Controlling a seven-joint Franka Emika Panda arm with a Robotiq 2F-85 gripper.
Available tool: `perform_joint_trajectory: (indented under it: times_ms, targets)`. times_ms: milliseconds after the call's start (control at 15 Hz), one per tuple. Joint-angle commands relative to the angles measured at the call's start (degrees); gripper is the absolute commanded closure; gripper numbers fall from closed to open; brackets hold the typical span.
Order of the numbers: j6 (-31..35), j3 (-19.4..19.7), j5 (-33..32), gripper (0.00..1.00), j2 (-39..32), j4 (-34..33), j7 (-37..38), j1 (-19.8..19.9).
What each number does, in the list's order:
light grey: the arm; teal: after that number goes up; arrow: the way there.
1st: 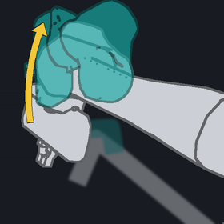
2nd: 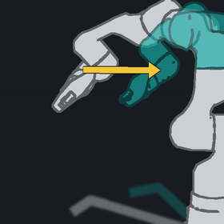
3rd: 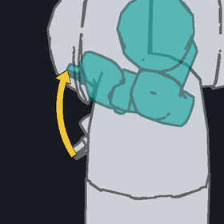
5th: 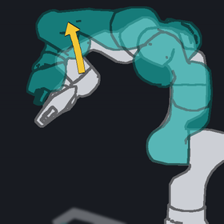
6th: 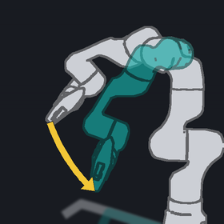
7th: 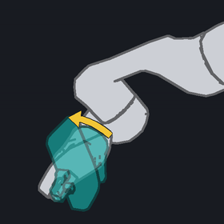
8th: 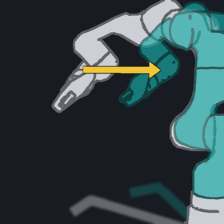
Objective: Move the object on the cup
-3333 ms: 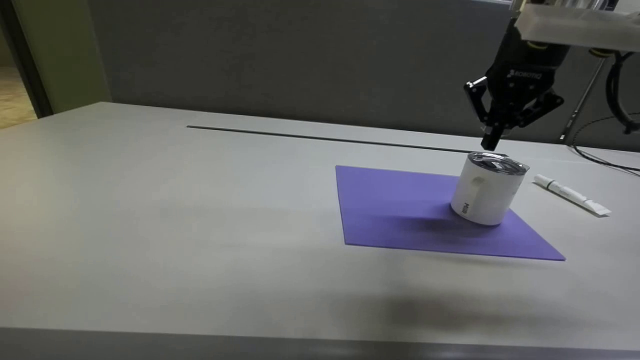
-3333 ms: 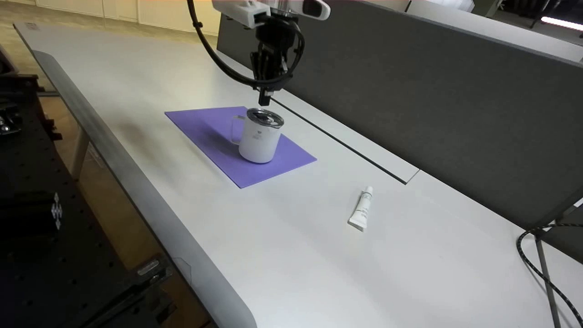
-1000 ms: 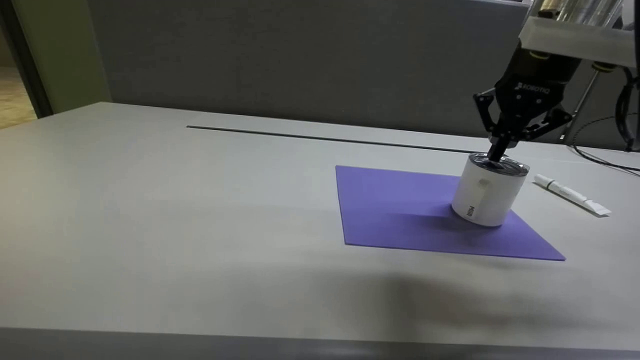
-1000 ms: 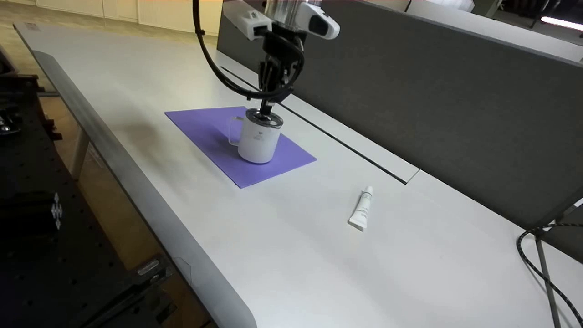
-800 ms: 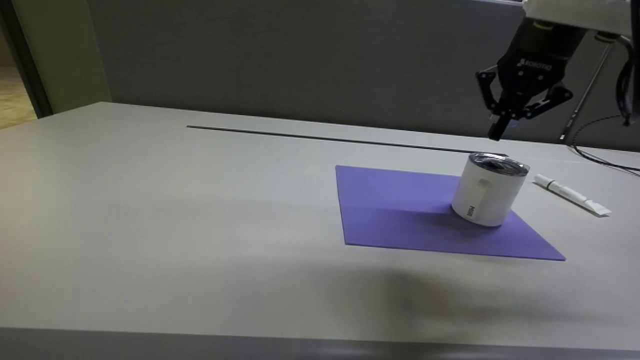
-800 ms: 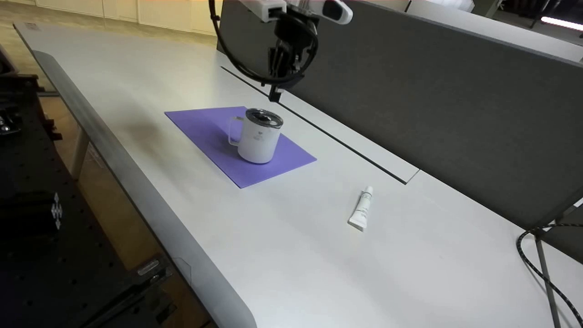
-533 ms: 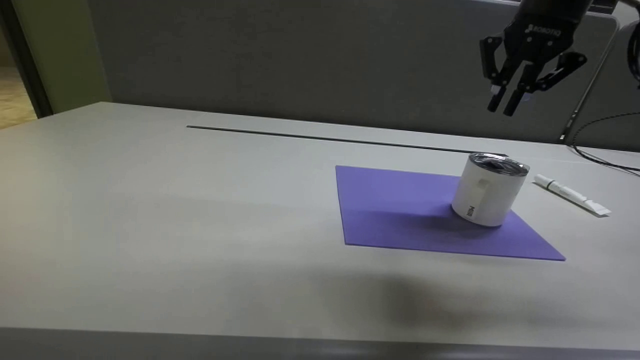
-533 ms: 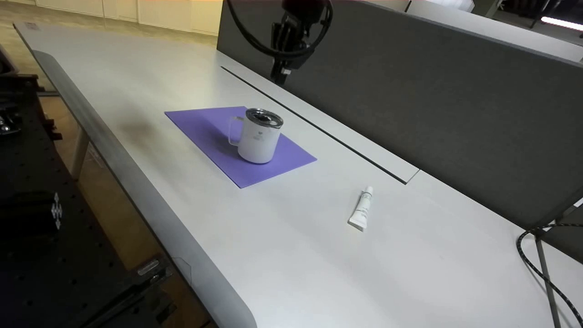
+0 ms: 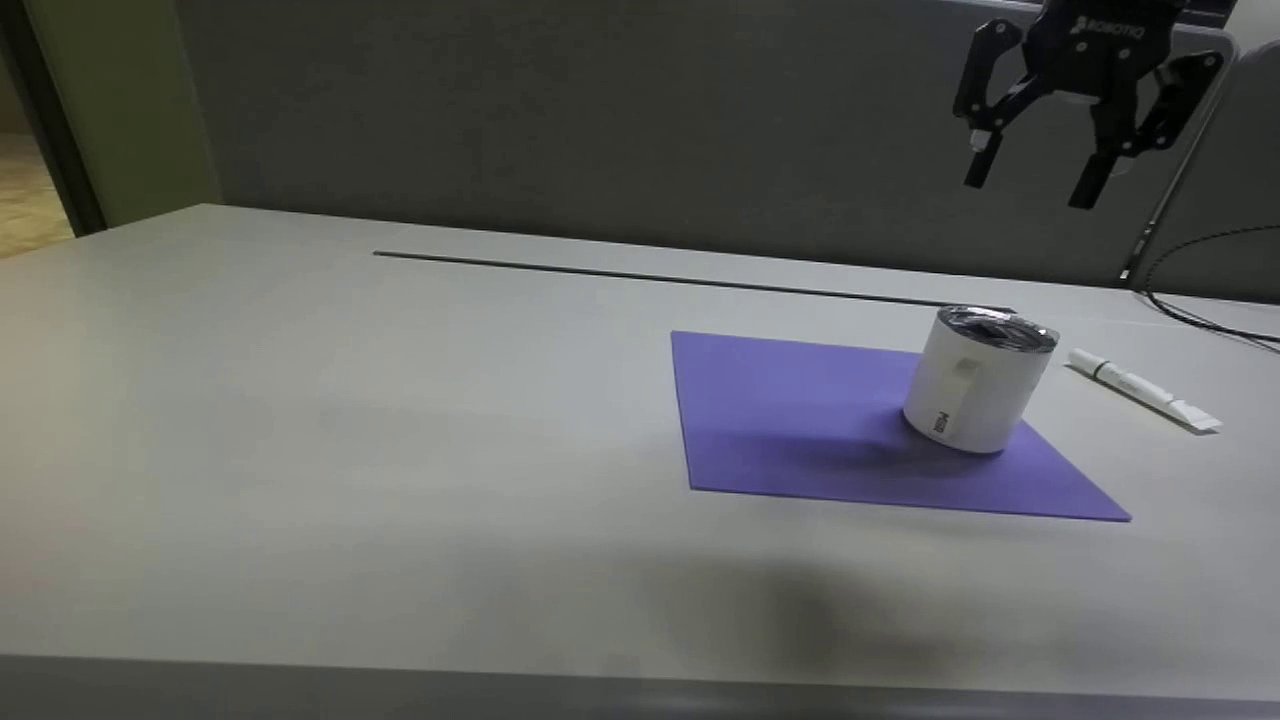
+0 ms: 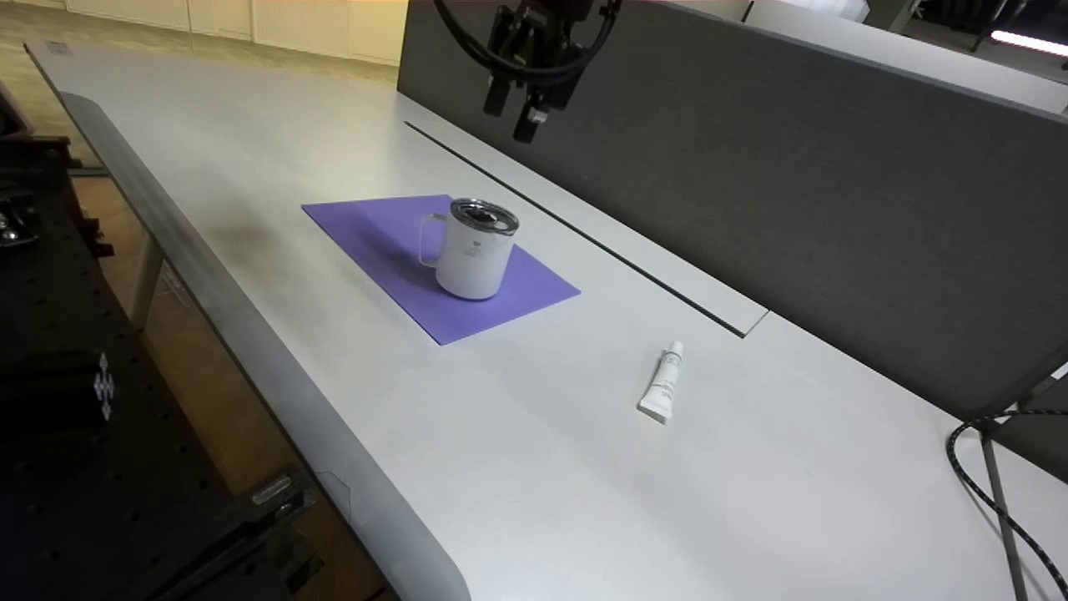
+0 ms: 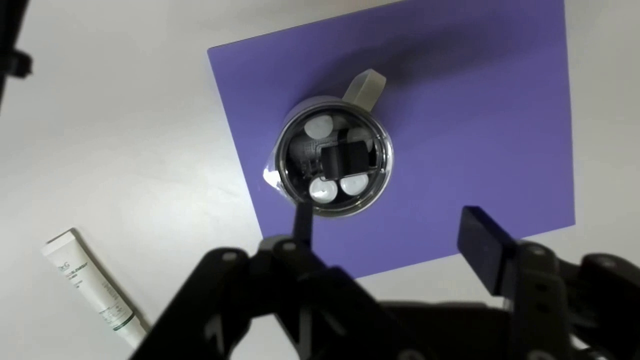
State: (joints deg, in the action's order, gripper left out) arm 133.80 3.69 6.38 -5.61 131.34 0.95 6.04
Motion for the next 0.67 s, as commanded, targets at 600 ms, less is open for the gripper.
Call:
perform_joint_trajectory:
  times_ms: [600]
  targets:
    - [-1.1, 0.6, -3.1, 0.0, 0.0, -0.1, 0.3, -0.4]
